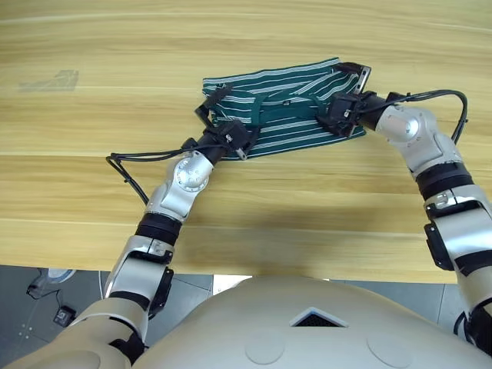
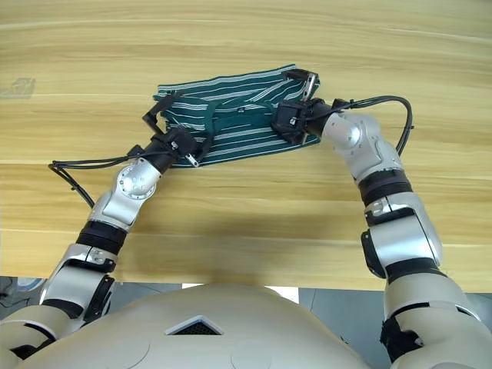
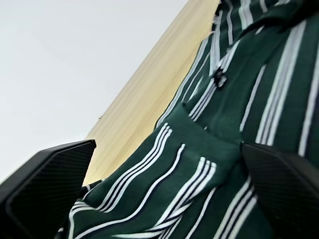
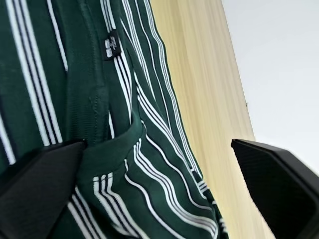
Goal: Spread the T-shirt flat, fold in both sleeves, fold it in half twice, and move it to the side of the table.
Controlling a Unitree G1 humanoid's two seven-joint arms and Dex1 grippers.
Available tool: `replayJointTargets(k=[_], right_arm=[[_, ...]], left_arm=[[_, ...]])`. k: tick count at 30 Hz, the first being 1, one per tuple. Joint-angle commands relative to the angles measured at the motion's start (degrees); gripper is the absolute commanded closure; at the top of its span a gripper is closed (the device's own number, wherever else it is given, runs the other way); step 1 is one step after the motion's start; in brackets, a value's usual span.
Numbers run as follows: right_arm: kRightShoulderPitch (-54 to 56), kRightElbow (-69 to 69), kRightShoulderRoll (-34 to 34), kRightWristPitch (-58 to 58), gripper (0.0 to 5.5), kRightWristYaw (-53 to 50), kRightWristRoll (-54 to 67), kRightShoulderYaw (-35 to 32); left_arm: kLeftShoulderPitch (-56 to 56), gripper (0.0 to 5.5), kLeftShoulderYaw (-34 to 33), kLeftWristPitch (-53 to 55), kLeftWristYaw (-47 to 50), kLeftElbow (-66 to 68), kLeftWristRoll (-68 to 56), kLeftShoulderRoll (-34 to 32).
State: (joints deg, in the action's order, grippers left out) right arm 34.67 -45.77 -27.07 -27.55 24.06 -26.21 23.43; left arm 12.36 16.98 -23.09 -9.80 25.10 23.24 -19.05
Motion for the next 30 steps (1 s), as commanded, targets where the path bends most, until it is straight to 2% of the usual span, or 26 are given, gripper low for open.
replayJointTargets(k=[1,9,20,22,27,30], right_arm=[[2.2,-2.6,1.7,-0.4,0.10,-1.3,-1.7,1.1],[7.9,-6.7,4.0,-0.5,0.10,-3.3,-2.0,0.5],[20.6,-25.9,11.6,4.2,0.10,-10.9,-3.9,1.4],[21.6,-26.0,12.2,3.3,0.10,-9.1,-3.0,0.5],[18.4,-22.8,13.0,0.5,0.10,7.0,7.4,-6.1],[15.8,-21.1,11.7,-0.1,0.10,12.6,8.5,-6.1]], left_arm=[[-1.1,0.11,0.9,-1.1,-1.1,-0.1,-0.5,0.0],[-1.6,0.11,1.7,-2.3,-0.6,2.5,0.0,0.2],[-0.5,0.11,2.9,-4.0,0.4,5.8,0.8,0.6],[-0.7,0.11,3.1,-4.2,0.4,5.8,1.0,0.5],[-1.1,0.11,3.2,-4.2,0.6,5.8,1.0,0.3],[-1.2,0.11,3.6,-4.1,0.7,5.2,1.3,0.5]])
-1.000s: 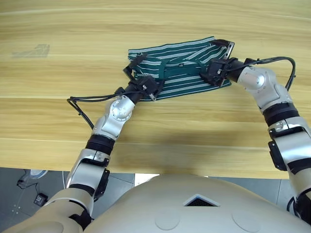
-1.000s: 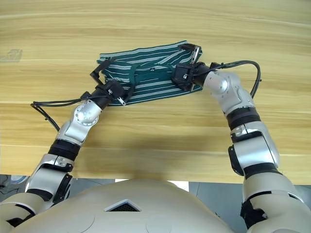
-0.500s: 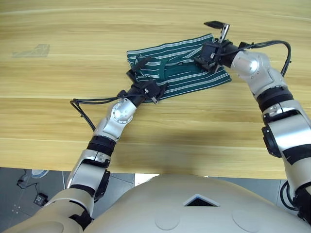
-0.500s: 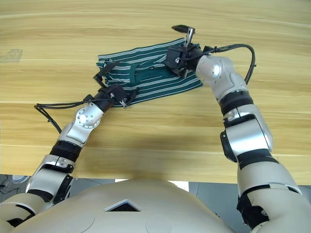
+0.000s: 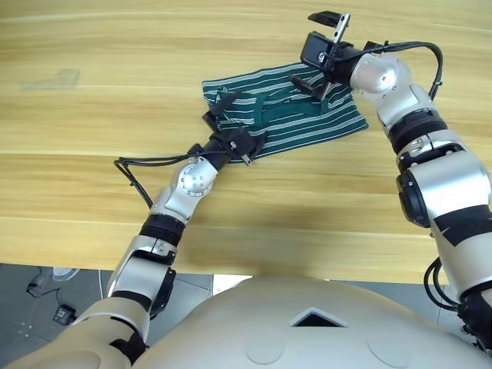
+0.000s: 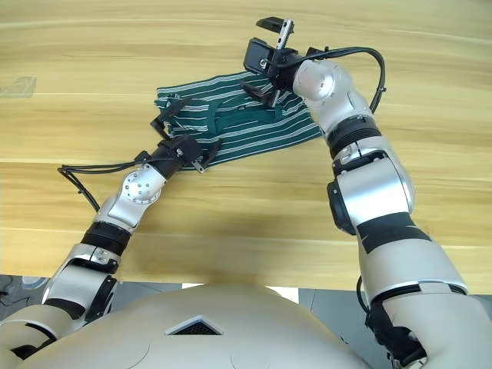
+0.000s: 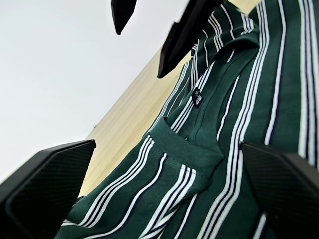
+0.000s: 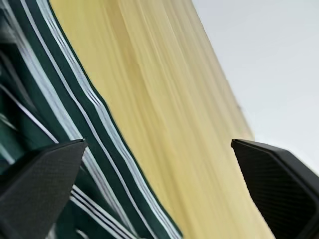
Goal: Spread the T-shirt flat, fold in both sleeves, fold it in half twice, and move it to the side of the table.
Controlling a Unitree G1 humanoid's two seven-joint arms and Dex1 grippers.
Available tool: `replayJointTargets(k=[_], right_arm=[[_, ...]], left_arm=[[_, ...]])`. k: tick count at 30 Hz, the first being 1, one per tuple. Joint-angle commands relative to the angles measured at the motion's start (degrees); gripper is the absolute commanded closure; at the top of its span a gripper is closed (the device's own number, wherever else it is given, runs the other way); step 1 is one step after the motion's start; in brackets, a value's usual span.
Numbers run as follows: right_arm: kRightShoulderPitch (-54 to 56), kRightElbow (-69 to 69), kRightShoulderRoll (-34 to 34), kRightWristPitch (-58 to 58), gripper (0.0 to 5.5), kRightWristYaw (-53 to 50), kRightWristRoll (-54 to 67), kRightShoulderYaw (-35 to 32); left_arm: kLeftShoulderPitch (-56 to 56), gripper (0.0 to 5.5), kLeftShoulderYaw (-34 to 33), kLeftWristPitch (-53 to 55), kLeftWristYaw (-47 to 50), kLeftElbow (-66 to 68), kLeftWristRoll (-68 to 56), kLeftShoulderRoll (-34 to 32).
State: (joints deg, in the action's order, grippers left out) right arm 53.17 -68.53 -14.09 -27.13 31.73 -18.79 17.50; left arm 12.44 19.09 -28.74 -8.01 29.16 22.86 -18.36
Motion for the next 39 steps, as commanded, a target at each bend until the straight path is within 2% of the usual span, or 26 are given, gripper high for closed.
replayJointTargets(k=[1,6,12,20,32,39], right_arm=[[-3.6,1.8,-1.9,-0.5,0.10,5.8,0.4,0.5],[-6.0,3.5,-2.3,-0.5,0.10,7.9,-1.6,2.7],[-6.4,3.0,-1.3,-0.4,0.10,5.5,-5.1,6.5],[-0.6,-1.0,0.8,1.5,0.10,-7.7,-9.7,9.0],[10.2,-6.4,1.9,6.3,0.10,-12.0,-11.2,8.9],[17.6,-7.8,2.2,10.0,0.10,-22.7,-10.6,5.5]], left_arm=[[-1.2,0.11,1.6,1.6,-1.0,0.9,1.7,-0.1],[-1.3,0.11,1.9,1.6,-0.7,0.7,2.0,-0.2],[-1.4,0.11,2.2,1.6,-0.5,0.8,2.2,-0.6],[-1.7,0.11,2.7,1.5,-0.3,1.0,2.3,-0.4],[-1.0,0.11,4.1,0.8,1.0,4.0,2.7,0.0],[-0.5,0.11,4.5,0.0,1.7,5.4,2.8,0.1]])
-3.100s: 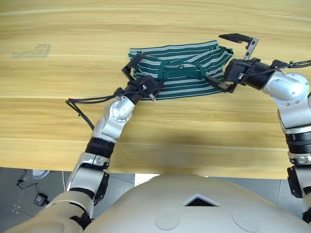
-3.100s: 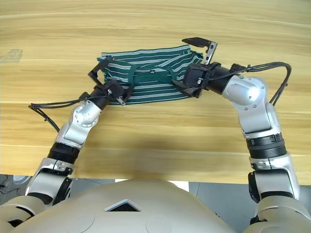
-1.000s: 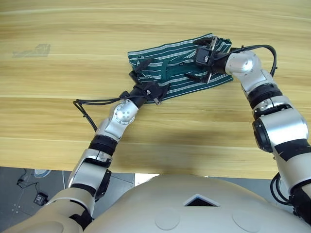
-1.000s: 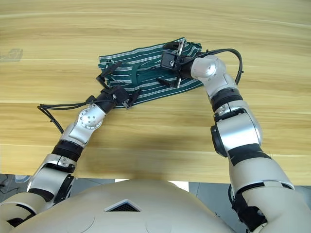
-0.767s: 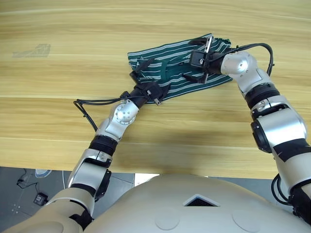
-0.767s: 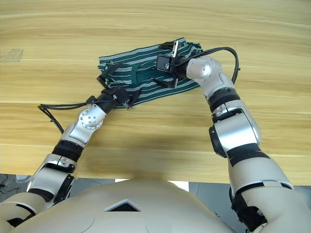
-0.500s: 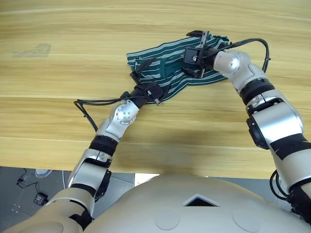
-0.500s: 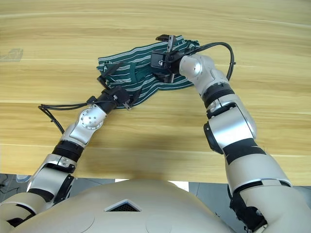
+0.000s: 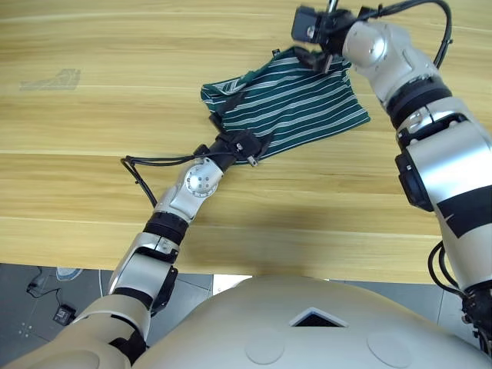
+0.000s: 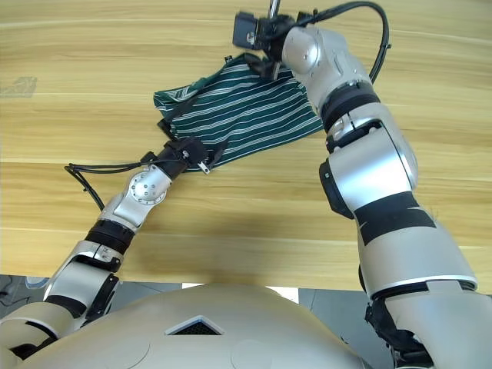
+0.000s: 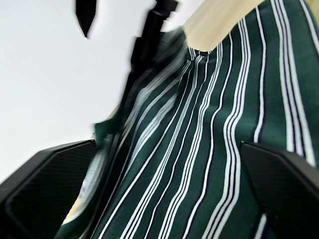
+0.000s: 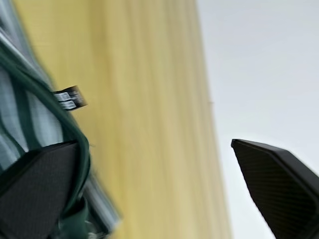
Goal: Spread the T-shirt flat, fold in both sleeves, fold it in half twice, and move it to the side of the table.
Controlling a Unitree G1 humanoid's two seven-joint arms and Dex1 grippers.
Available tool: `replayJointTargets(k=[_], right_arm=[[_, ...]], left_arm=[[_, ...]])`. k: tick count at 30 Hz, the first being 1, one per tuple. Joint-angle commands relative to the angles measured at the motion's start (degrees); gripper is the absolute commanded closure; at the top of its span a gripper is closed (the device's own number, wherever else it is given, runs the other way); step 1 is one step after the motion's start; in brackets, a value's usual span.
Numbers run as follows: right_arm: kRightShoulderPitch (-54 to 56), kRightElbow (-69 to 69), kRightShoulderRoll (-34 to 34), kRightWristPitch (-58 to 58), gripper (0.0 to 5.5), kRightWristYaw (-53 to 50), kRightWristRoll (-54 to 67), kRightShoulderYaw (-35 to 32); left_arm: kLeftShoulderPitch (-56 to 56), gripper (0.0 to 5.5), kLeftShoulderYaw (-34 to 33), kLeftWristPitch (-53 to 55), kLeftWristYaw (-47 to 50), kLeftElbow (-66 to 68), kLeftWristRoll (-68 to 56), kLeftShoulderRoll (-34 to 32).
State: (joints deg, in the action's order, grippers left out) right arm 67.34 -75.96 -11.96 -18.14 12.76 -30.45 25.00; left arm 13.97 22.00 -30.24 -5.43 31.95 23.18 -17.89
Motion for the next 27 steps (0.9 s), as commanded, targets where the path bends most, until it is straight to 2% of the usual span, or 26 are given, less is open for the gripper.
replayJointTargets(k=[1,9,13,16,23,27], right_arm=[[3.2,-0.3,-0.1,0.5,0.10,-4.1,0.9,-2.2],[-5.3,0.0,-5.4,-3.9,0.10,-3.7,-0.1,-2.1],[-8.4,0.2,-6.9,-4.1,0.10,-3.0,0.0,-2.3],[-10.3,-0.2,-7.2,-3.3,0.10,-2.3,-1.4,-0.9],[-16.9,0.8,-9.1,-5.1,0.10,6.6,-5.4,4.7],[-21.0,1.4,-12.6,-5.7,0.10,8.6,-7.7,8.0]], left_arm=[[-2.1,0.11,1.7,1.4,-0.8,2.7,2.5,-0.5],[-1.7,0.11,2.0,1.3,-0.4,3.3,2.3,0.1],[-1.4,0.11,-0.6,1.4,0.8,0.0,0.8,-0.8],[-2.5,0.11,-4.9,2.5,0.3,-8.1,-2.2,-2.9],[-5.8,0.11,-16.4,9.9,-3.9,-30.3,-11.0,-7.2],[-7.9,0.11,-22.4,14.8,-5.2,-39.5,-15.8,-8.3]])
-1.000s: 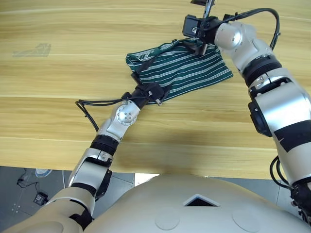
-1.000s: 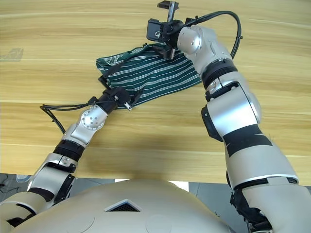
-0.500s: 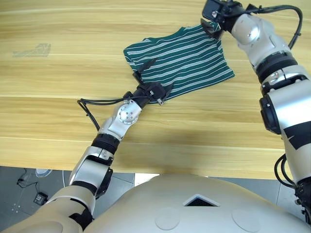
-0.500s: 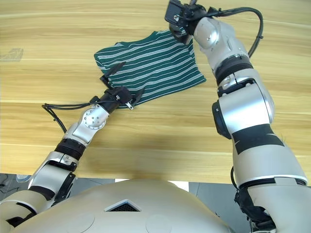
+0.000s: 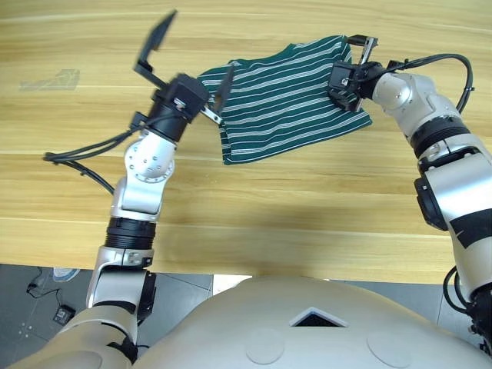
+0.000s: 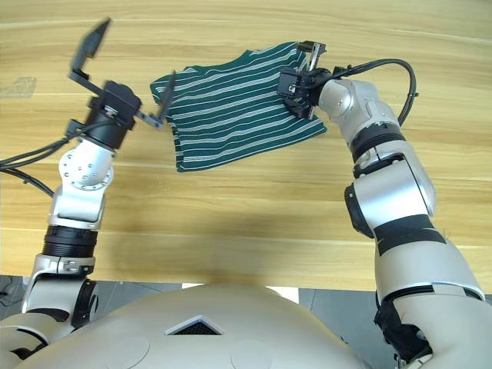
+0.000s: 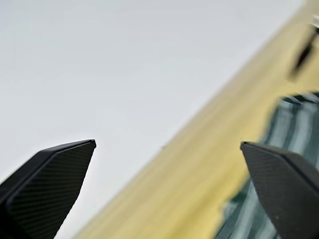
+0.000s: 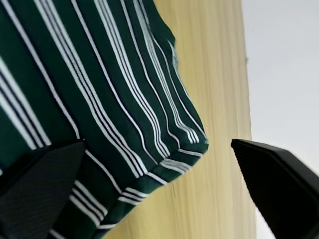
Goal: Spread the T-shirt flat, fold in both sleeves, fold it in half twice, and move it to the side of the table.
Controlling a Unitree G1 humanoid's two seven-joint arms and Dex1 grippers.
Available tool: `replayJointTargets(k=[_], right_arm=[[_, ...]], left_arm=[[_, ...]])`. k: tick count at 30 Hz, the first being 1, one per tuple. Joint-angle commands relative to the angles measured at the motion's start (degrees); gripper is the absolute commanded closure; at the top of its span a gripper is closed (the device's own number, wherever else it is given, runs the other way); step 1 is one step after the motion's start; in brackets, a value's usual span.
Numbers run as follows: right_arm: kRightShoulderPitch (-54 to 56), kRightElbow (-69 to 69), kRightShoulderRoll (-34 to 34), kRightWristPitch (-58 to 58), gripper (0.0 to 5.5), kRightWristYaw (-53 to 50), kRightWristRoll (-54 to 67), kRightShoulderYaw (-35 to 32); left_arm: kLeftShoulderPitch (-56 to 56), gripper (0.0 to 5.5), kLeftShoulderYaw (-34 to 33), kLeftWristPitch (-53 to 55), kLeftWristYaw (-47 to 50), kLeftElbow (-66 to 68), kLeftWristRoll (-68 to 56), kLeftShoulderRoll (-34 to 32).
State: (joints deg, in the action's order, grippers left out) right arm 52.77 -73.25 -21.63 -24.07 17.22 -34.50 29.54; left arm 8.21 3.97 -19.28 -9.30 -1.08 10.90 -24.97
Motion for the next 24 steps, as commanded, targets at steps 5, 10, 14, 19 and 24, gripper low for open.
replayJointTargets(k=[5,10,14,19,24], right_arm=[[-8.8,5.5,-9.7,-4.9,0.10,4.0,-6.9,8.1],[-22.4,40.9,-19.3,-9.5,0.10,17.4,2.9,7.1],[-32.0,62.6,-22.0,-4.6,0.10,26.9,12.9,6.9],[-36.0,66.1,-18.8,-1.7,0.10,27.7,13.5,6.4],[-40.2,61.4,-12.7,-0.8,0.10,23.5,14.7,6.1]], left_arm=[[-5.8,0.11,-8.0,6.8,-2.4,-11.1,-5.0,-1.4],[-10.9,0.11,-8.1,8.2,-3.5,-14.7,-4.7,-0.9],[-12.4,0.11,-7.9,9.3,-3.8,-17.4,-6.3,0.5],[-14.7,0.11,-7.2,11.5,-5.4,-19.7,-8.8,1.9],[-17.2,0.11,-5.0,11.8,-5.2,-20.4,-7.9,4.1]])
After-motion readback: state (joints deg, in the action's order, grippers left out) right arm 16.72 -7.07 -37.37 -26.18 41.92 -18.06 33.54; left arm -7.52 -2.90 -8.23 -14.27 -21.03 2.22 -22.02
